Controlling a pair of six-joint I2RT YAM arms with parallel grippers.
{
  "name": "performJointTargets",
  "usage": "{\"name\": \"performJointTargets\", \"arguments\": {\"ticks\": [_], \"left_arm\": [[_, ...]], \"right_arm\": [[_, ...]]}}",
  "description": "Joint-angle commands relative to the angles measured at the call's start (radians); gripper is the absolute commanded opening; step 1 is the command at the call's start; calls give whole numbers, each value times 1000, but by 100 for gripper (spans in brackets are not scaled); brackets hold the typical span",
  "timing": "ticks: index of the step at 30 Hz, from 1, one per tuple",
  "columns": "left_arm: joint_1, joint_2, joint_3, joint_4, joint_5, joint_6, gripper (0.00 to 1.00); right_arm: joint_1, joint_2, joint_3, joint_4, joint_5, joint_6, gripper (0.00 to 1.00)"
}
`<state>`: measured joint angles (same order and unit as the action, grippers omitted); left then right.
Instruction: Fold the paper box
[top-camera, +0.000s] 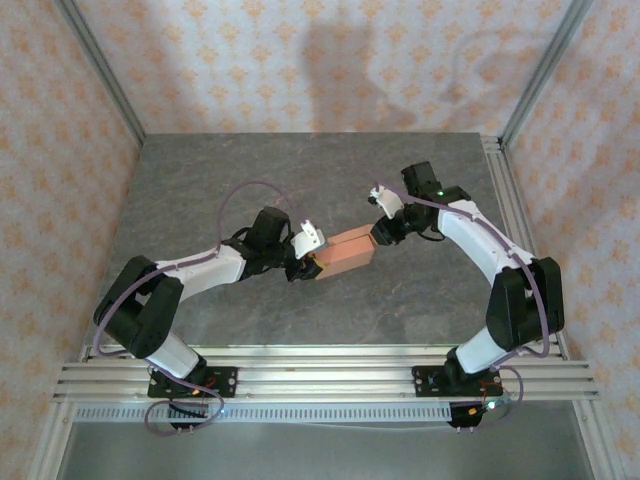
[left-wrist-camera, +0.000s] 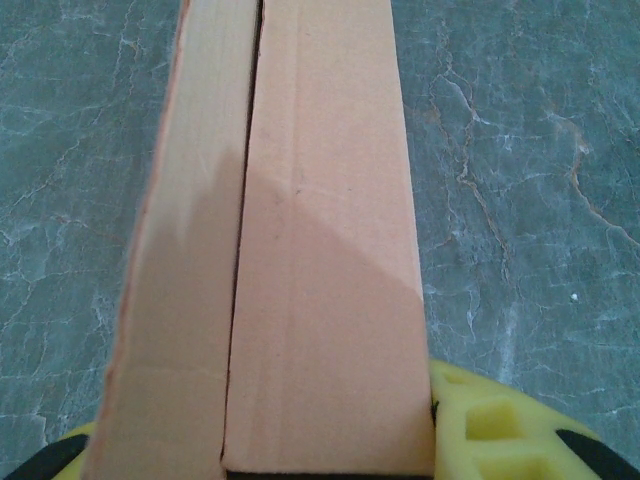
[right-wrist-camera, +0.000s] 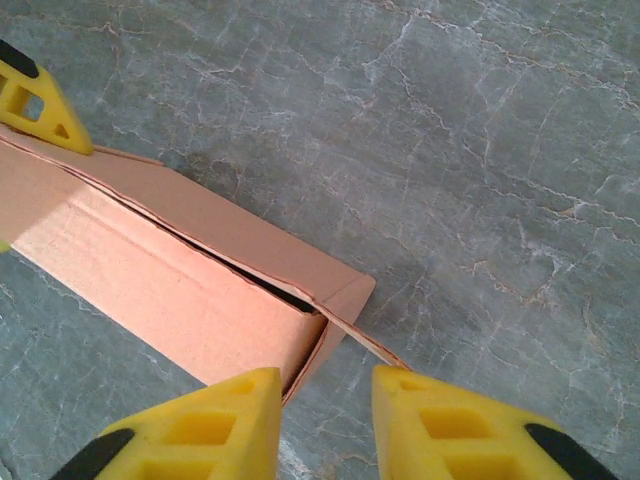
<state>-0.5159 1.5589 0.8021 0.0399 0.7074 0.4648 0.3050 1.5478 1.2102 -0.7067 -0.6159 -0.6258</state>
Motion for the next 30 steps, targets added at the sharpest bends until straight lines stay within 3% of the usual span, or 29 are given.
{"name": "performJointTargets", "arguments": {"ticks": [1,8,12,17,22,27,30], "left_arm": [[10,27,-1,-93,-11,14,36],[9,29,2,-99,-10,14,36],[11,33,0,-93,-7,15,36],[14,39,3,-94,2,15,37],[19,42,9,-100,4,13,36],[19,41,12,-103,4,14,36],[19,40,14,-103,3,11,36]], "right_arm": [[6,6,32,9,18,4,29],[3,-67,8,65,17,44,37],[1,-24,47,3,3,22,44],[0,16,65,-46,-51,-10,44],[1,40,79,-68,-56,-16,27],[3,46,93,-73,-38,-16,0],[7,31,90,-67,-29,-3,0]]}}
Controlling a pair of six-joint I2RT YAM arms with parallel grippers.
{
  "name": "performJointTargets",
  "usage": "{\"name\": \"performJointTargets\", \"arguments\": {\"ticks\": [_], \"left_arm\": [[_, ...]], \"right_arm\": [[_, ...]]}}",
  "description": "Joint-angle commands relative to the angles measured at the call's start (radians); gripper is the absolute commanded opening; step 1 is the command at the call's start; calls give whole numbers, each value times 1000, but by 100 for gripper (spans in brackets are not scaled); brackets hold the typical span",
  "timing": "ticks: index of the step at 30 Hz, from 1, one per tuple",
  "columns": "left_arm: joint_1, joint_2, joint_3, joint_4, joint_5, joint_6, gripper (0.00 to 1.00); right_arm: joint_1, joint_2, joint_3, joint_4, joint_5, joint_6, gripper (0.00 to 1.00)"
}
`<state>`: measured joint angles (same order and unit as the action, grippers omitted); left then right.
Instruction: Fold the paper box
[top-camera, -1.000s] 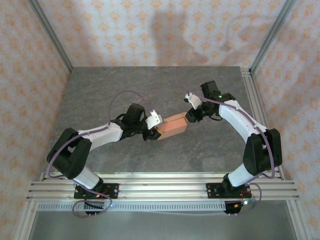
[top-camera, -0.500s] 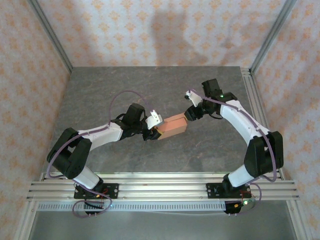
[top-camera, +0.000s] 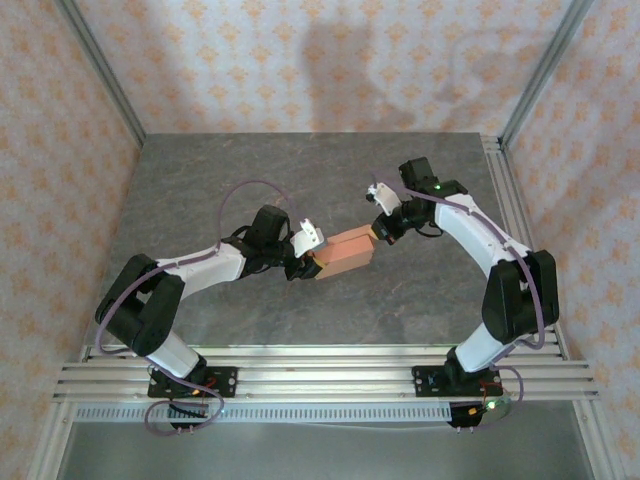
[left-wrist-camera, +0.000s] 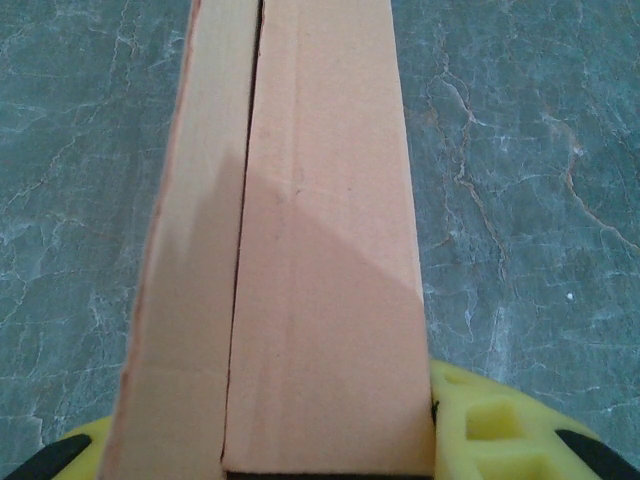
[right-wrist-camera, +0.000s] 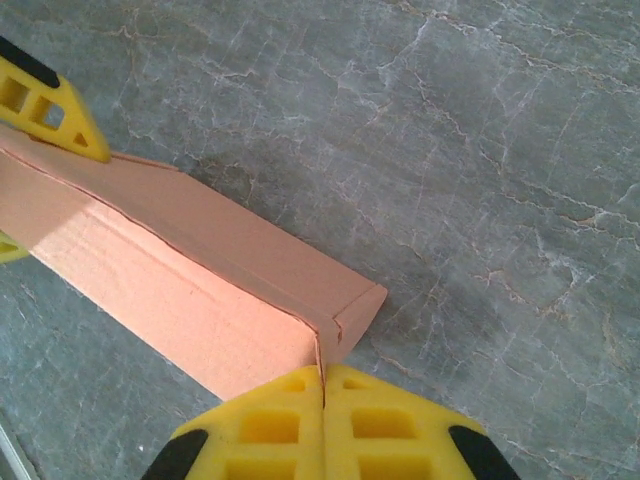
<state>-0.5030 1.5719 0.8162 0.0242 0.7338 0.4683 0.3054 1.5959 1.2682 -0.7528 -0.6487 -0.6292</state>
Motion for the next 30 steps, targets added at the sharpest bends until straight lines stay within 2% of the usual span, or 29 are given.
{"name": "performJointTargets", "arguments": {"ticks": [1,5,10,22,30], "left_arm": [[6,29,0,-88,-25,7,37],[6,31,2,-88,-29,6,36],[6,28,2,-82,-41,2,36],[5,46,9,-56,-51,-23,37],[5,48,5,-49,-51,-28,37]], "right_arm": [[8,-23,28,-17,6,9,0],[12,-66,-4,19,43,71,0],[30,-126,-80,142,129,233,0],[156,-246,-308,465,351,540,0],[197,-283,-463,657,406,615,0]]}}
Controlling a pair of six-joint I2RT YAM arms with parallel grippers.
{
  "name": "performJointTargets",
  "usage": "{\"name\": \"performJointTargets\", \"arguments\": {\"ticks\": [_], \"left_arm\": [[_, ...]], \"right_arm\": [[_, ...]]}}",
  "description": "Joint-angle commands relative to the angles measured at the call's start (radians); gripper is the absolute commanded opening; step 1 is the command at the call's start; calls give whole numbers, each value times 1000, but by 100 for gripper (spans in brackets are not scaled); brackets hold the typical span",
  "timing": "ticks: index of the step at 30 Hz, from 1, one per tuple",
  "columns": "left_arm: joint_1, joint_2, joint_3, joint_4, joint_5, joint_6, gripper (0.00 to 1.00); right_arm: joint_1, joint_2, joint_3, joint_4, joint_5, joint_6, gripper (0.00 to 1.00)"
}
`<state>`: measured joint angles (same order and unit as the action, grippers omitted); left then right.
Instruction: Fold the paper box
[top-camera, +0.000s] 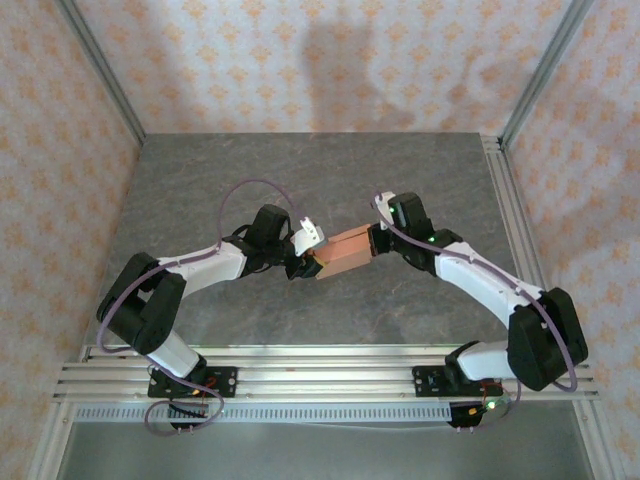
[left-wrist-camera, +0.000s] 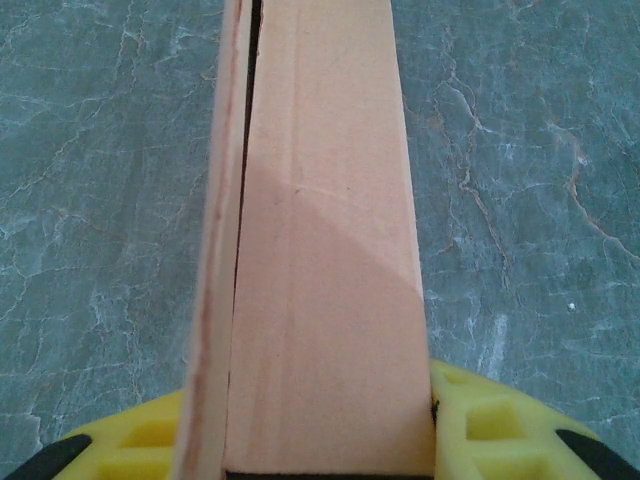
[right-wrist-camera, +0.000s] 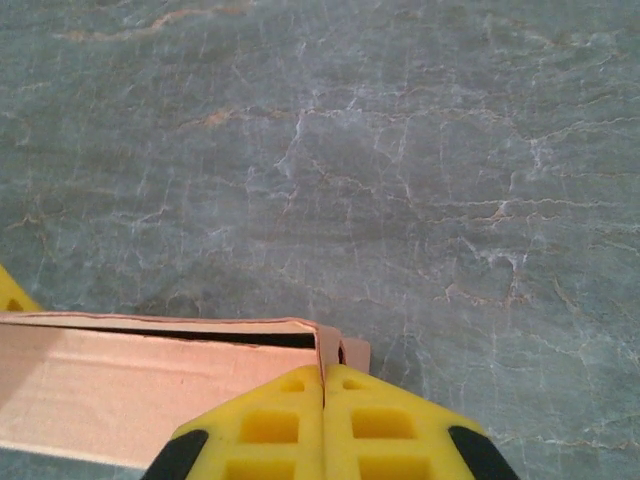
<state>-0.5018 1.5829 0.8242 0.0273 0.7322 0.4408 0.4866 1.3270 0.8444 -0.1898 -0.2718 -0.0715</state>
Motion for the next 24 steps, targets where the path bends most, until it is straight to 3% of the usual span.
{"name": "performJointTargets", "arguments": {"ticks": [1,14,17,19,24], "left_arm": [[5,37,-2,-54,-50,-1,37],[5,10,-1,-59,-63,-25,43],[3,-3,-1,-55,-65,-42,51],[3,-13,5,-57,-78,-70,64],[-3,-56,15,-51,-89,-134,80]], "right_arm": [[15,-14,-50,100,29,61,0],[17,-25,-86,101,26,36,0],[17,-42,-116,128,34,39,0],[17,-52,-130,141,45,44,0],[17,-59,-140,164,51,55,0]]}}
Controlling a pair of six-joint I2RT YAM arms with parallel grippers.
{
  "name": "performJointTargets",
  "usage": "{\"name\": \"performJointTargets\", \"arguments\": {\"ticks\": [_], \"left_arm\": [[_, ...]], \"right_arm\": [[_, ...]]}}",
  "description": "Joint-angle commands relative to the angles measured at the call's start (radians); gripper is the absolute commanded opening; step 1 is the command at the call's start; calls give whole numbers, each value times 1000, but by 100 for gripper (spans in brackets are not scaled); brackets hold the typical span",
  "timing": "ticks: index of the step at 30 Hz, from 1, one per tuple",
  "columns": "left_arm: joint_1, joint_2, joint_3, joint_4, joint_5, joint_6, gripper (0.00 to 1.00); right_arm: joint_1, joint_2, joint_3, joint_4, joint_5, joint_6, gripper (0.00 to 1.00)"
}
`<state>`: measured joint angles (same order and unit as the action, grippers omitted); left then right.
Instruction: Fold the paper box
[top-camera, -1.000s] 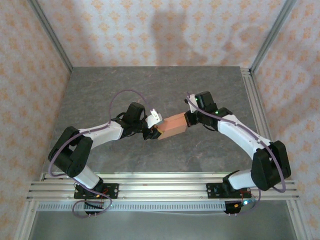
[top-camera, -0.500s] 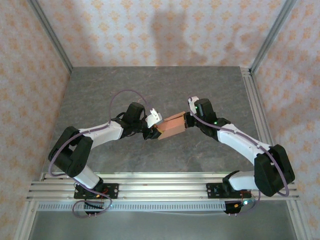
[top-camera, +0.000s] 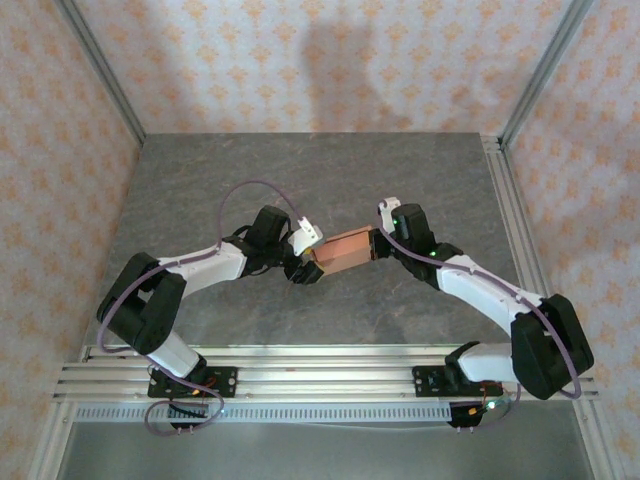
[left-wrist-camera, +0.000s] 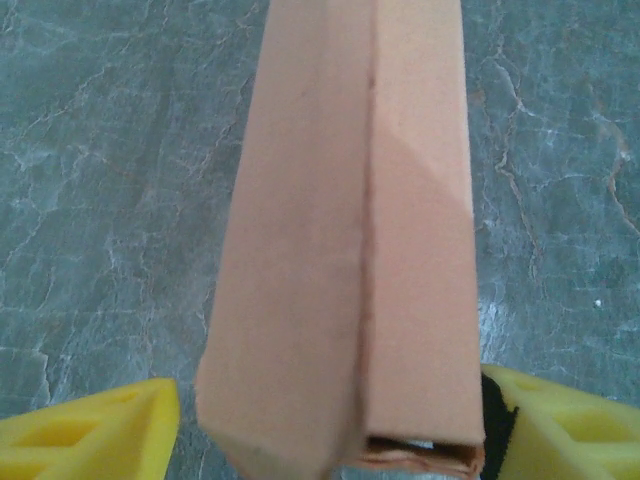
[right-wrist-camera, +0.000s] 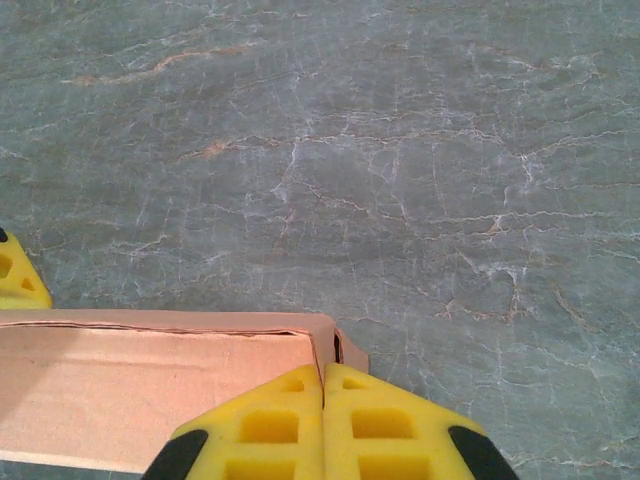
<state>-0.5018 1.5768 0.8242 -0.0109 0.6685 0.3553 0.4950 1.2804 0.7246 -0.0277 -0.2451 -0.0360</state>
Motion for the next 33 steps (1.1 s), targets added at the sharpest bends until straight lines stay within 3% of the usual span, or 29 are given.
{"name": "performJointTargets", "arguments": {"ticks": [1,9,15,18,24,31,33], "left_arm": [[-7,-64,12,-10,-32,-56,82],[-25,-201,-31,8,-175,-207,99],[-83,-354,-54,-47,-371,-354,100],[-85,-397,-21,-153,-466,-445,95],[-98,-408,43,-318,-545,-595,84],[-118,-289,211,-508,-528,-756,60],[-125,-251,258,-554,-527,-825,58]], "right_arm": [[8,-13,-19,2,24,21,0],[11,-29,-2,-22,35,25,0],[17,-7,26,-60,47,19,0],[19,-2,38,-73,47,22,0],[21,9,53,-81,42,23,0],[22,14,61,-91,42,22,0],[23,10,62,-97,44,22,0]]}}
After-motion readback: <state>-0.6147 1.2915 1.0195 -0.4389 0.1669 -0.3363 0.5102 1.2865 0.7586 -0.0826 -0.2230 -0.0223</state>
